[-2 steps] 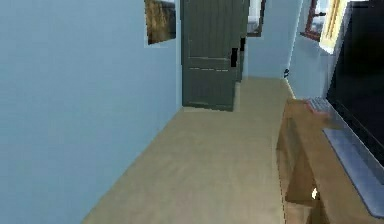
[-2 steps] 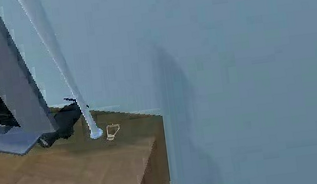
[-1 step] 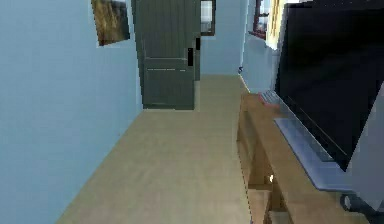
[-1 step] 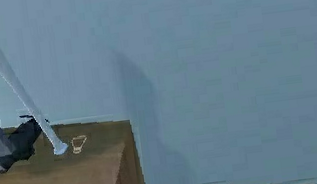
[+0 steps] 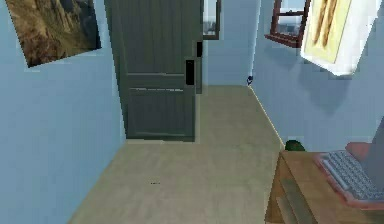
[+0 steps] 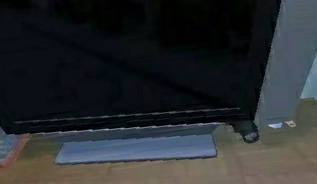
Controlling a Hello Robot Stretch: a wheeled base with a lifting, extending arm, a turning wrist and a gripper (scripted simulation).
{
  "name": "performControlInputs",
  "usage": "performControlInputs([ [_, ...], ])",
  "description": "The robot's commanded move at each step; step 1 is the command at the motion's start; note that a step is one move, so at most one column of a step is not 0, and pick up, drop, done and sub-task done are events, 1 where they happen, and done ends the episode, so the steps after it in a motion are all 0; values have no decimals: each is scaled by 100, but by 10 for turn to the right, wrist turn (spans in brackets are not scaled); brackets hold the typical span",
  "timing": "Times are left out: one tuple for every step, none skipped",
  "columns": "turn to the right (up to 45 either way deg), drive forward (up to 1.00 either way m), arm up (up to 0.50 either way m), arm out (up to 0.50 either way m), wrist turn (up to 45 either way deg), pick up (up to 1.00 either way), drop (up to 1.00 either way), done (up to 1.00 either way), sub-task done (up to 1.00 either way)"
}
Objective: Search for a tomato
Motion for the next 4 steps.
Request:
performControlInputs([
  [0, 100, 0, 0, 0, 0, 0, 0, 0],
  [60, 0, 0, 0, 0, 0, 0, 0, 0],
  [0, 30, 0, 0, 0, 0, 0, 0, 0],
  [210, 0, 0, 0, 0, 0, 0, 0, 0],
])
